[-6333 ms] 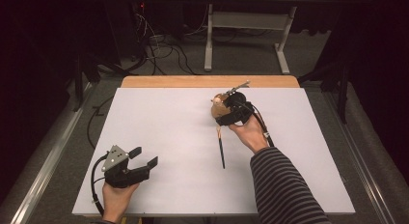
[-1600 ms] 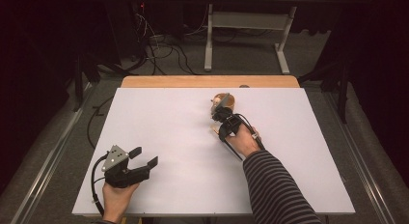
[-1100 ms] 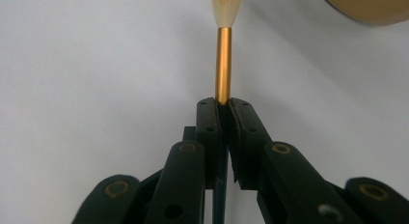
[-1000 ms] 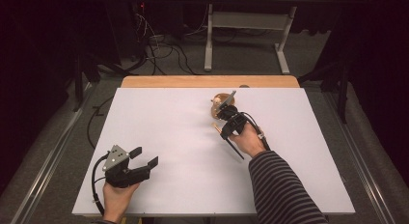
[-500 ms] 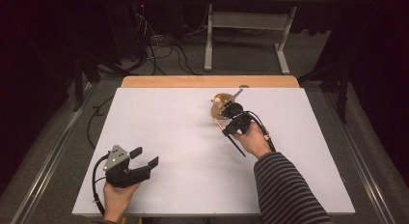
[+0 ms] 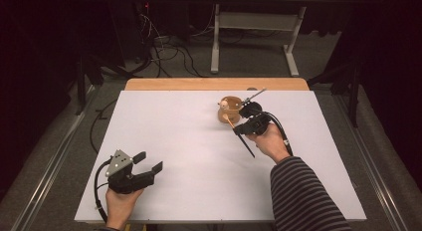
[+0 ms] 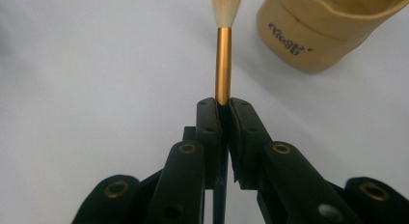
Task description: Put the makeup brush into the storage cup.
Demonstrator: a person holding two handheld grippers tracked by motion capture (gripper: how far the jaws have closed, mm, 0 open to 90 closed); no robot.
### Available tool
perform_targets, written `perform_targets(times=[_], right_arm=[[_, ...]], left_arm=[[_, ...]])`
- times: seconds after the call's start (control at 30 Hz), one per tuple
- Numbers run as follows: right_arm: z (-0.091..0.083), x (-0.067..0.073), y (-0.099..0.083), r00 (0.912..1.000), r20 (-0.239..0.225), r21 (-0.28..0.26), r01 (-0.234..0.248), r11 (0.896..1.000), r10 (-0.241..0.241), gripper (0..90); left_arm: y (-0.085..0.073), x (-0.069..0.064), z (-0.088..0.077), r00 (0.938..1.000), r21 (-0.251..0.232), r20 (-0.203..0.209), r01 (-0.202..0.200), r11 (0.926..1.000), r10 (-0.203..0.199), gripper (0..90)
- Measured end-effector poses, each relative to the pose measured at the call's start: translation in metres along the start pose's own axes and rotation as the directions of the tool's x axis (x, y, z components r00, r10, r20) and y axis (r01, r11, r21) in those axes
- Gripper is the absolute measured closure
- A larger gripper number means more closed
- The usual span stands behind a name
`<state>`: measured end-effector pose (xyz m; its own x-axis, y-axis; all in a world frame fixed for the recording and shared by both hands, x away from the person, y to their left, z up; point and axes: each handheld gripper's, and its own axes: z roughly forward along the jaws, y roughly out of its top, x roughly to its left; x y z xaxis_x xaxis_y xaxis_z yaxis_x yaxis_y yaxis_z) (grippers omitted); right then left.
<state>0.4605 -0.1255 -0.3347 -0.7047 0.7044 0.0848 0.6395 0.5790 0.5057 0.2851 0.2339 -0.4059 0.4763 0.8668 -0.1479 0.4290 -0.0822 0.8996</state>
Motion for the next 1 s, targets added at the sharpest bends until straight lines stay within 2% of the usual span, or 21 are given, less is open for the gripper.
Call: perform_targets(times=[0.1, 0.27, 0.3, 0.53, 0.73, 1.0], right_arm=[[-0.003, -0.001, 0.0, 1.0, -0.001, -0.015, 0.008, 1.0, -0.008, 85.6], [-0.003, -0.004, -0.001, 0.9999, 0.01, -0.008, 0.014, 1.0, -0.014, 85.6], [-0.004, -0.003, -0.002, 1.0, 0.006, -0.009, -0.002, 1.0, 0.002, 85.6], [-0.009, -0.006, -0.002, 1.0, 0.004, -0.034, 0.009, 0.999, -0.008, 85.4], [-0.014, -0.011, -0.003, 0.9999, 0.002, -0.065, -0.012, 0.998, 0.012, 85.5], [-0.018, -0.017, -0.003, 1.0, 0.003, -0.09, -0.009, 0.996, 0.009, 85.6]], left_arm=[[0.0, 0.0, 0.0, 1.0, 0.002, -0.001, -0.002, 1.0, 0.002, 28.1], [0.001, 0.0, 0.001, 1.0, 0.004, 0.001, -0.004, 1.0, 0.004, 28.1], [0.0, 0.0, 0.001, 1.0, 0.003, 0.001, -0.004, 1.0, 0.004, 28.1], [0.0, 0.0, 0.001, 1.0, 0.002, 0.0, -0.001, 1.0, 0.001, 28.1], [0.0, 0.0, 0.001, 1.0, 0.004, 0.002, -0.005, 1.0, 0.005, 28.1], [0.0, 0.0, 0.001, 1.0, 0.005, 0.002, -0.008, 1.0, 0.008, 28.2]])
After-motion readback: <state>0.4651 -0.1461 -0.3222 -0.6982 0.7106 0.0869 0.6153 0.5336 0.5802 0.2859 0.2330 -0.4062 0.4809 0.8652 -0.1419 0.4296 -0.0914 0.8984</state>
